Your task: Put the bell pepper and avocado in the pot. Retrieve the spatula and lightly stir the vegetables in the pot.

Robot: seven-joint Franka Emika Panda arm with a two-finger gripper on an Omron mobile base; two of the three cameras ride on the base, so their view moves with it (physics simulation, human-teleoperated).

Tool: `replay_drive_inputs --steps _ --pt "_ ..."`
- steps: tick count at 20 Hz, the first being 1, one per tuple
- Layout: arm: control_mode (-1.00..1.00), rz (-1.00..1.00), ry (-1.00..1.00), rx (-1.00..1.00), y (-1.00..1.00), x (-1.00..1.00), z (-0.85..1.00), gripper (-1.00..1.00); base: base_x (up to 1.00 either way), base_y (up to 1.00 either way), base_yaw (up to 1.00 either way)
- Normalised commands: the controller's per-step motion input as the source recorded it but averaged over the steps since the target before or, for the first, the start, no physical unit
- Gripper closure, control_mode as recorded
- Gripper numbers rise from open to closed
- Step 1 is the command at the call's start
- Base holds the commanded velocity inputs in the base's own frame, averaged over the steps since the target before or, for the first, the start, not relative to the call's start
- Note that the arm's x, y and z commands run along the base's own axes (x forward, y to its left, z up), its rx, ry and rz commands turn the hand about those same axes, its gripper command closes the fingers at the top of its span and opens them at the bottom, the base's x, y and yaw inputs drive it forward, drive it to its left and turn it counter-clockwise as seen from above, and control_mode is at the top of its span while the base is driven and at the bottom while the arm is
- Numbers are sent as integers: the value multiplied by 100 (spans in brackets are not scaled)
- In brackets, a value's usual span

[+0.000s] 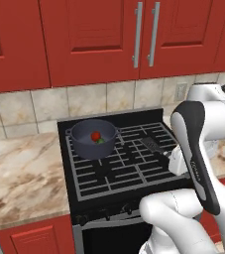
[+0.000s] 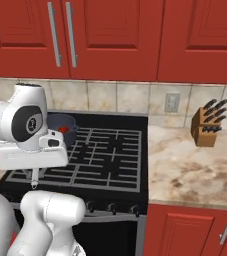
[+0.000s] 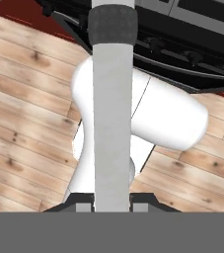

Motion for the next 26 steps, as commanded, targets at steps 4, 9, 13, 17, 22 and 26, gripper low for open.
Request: replay_drive_inputs --steps 4,9,13,17,22,26 --pt "100 0 0 0 0 0 0 100 79 0 23" --pt "100 0 0 0 0 0 0 100 0 0 1" --pt "100 0 0 0 0 0 0 100 0 0 0" --pt "100 0 0 0 0 0 0 100 0 0 0" --pt "-100 0 0 0 1 0 0 100 0 0 0" --pt "-100 1 0 -4 6 0 15 100 0 0 0"
